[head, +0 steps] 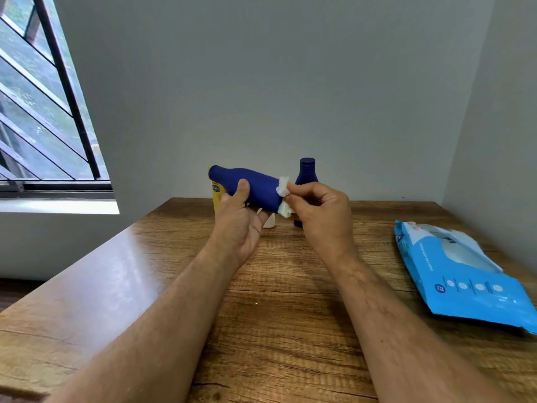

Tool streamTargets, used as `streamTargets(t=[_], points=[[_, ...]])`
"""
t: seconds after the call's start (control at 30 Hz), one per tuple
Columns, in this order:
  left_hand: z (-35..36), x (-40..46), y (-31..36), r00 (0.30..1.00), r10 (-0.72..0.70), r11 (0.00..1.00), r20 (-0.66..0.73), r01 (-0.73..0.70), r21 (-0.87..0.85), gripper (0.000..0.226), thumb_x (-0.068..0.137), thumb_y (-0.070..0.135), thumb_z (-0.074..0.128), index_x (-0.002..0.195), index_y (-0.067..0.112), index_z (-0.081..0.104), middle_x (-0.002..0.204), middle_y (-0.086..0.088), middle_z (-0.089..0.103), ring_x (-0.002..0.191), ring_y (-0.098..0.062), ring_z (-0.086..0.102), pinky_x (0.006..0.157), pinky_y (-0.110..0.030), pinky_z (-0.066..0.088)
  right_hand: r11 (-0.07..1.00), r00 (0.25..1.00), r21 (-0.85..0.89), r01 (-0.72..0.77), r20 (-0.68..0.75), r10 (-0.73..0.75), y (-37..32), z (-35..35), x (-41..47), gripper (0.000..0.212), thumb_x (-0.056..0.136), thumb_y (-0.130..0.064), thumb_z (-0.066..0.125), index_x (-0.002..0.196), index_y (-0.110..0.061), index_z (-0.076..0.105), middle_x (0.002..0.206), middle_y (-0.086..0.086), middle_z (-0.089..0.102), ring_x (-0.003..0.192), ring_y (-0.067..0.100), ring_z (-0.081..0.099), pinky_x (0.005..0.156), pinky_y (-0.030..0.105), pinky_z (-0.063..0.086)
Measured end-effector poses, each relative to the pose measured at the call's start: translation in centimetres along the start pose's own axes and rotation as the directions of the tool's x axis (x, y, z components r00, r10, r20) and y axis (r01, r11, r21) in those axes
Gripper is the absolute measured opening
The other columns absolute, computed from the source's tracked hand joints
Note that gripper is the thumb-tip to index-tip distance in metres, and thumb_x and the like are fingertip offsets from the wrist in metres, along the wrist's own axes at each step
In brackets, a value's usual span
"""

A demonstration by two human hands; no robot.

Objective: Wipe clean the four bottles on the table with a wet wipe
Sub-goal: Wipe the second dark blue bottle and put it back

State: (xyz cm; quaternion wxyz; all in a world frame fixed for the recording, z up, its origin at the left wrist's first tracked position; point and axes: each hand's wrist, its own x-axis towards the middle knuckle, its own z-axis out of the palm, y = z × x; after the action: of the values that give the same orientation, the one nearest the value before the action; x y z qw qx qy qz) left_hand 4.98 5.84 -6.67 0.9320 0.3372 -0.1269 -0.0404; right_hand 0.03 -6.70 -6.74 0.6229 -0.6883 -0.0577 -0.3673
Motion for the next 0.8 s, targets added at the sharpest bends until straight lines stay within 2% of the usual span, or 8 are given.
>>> streamTargets(t=[0.07, 0.2, 0.27, 0.33, 0.4, 0.47, 0.6, 0.8], points=[[-0.2, 0.2, 0.2, 1.000, -0.003, 1.000, 0.001, 0.003, -0.020, 0.036, 0.105, 0.017, 0.048, 0.139, 0.008, 0.040, 0.135, -0.028, 0.058, 0.120, -0.039, 0.063, 0.099, -0.053, 0.053, 0.999, 0.999, -0.032, 0.010, 0.045, -0.008, 0.0, 0.2, -0.2, 0.012, 0.083, -0.012, 0.077, 0.093, -0.020, 0.077, 0.089, -0.011, 0.073, 0.087, 0.005, 0.069, 0.073, 0.019, 0.057], [-0.4, 0.6, 0.5, 0.999, 0.025, 0.995, -0.031, -0.027, -0.092, 0.042, 0.105, 0.019, 0.048, 0.143, 0.006, 0.039, 0.137, -0.025, 0.058, 0.114, -0.033, 0.067, 0.096, -0.054, 0.054, 0.991, 0.977, -0.136, -0.013, 0.208, 0.042, 0.1, 0.5, -0.6, 0.012, 0.081, -0.007, 0.078, 0.086, -0.017, 0.076, 0.083, -0.007, 0.073, 0.079, 0.007, 0.071, 0.070, 0.031, 0.062], [-0.5, 0.6, 0.4, 0.999, 0.016, 0.993, -0.037, -0.020, -0.114, 0.043, 0.105, 0.020, 0.048, 0.145, 0.007, 0.038, 0.137, -0.027, 0.058, 0.119, -0.036, 0.064, 0.102, -0.058, 0.048, 0.992, 0.983, -0.128, 0.005, 0.183, 0.019, -0.1, 0.4, -0.6, 0.013, 0.080, -0.006, 0.078, 0.083, -0.018, 0.075, 0.082, -0.007, 0.073, 0.078, 0.007, 0.071, 0.069, 0.029, 0.062], [-0.5, 0.5, 0.4, 0.999, -0.003, 0.989, -0.041, -0.003, -0.148, 0.045, 0.105, 0.021, 0.047, 0.146, 0.008, 0.036, 0.137, -0.028, 0.057, 0.123, -0.039, 0.061, 0.103, -0.056, 0.048, 0.999, 0.996, -0.035, -0.003, 0.086, 0.006, -0.3, 0.1, -0.2, 0.013, 0.081, -0.005, 0.077, 0.083, -0.017, 0.073, 0.083, -0.003, 0.072, 0.078, 0.011, 0.071, 0.065, 0.025, 0.060], [-0.4, 0.4, 0.5, 0.999, 0.003, 0.987, -0.039, -0.010, -0.163, 0.045, 0.104, 0.019, 0.048, 0.147, 0.009, 0.036, 0.138, -0.026, 0.057, 0.123, -0.037, 0.061, 0.099, -0.050, 0.053, 0.997, 1.000, 0.075, -0.022, -0.002, 0.022, -0.5, -0.3, 0.1, 0.011, 0.084, -0.005, 0.074, 0.087, -0.015, 0.073, 0.086, -0.002, 0.072, 0.079, 0.010, 0.071, 0.062, 0.021, 0.058], [-0.1, 0.2, 0.4, 0.999, 0.020, 0.991, -0.028, -0.023, -0.134, 0.041, 0.105, 0.017, 0.047, 0.144, 0.009, 0.039, 0.137, -0.024, 0.058, 0.123, -0.034, 0.062, 0.094, -0.047, 0.057, 0.992, 0.998, 0.120, -0.037, -0.046, 0.043, -0.6, -0.3, 0.4, 0.009, 0.085, -0.007, 0.073, 0.091, -0.014, 0.074, 0.088, -0.004, 0.072, 0.082, 0.010, 0.071, 0.064, 0.024, 0.059], [0.4, -0.1, -0.3, 1.000, 0.025, 0.998, 0.019, -0.024, -0.051, 0.034, 0.105, 0.015, 0.046, 0.138, 0.009, 0.042, 0.138, -0.025, 0.057, 0.124, -0.036, 0.061, 0.095, -0.049, 0.056, 0.977, 0.991, 0.172, -0.122, -0.034, 0.130, -0.5, 0.0, 0.4, 0.010, 0.086, -0.007, 0.073, 0.096, -0.008, 0.073, 0.095, 0.000, 0.072, 0.083, 0.012, 0.072, 0.061, 0.026, 0.059], [-0.2, 0.3, 0.0, 0.999, 0.034, 0.997, -0.019, -0.035, -0.076, 0.040, 0.105, 0.019, 0.047, 0.142, 0.006, 0.038, 0.139, -0.027, 0.056, 0.124, -0.039, 0.060, 0.097, -0.051, 0.054, 0.953, 0.958, 0.133, -0.271, 0.131, 0.254, -0.2, 0.3, 0.1, 0.010, 0.083, -0.004, 0.076, 0.092, -0.005, 0.073, 0.094, 0.007, 0.070, 0.083, 0.023, 0.073, 0.065, 0.040, 0.063]])
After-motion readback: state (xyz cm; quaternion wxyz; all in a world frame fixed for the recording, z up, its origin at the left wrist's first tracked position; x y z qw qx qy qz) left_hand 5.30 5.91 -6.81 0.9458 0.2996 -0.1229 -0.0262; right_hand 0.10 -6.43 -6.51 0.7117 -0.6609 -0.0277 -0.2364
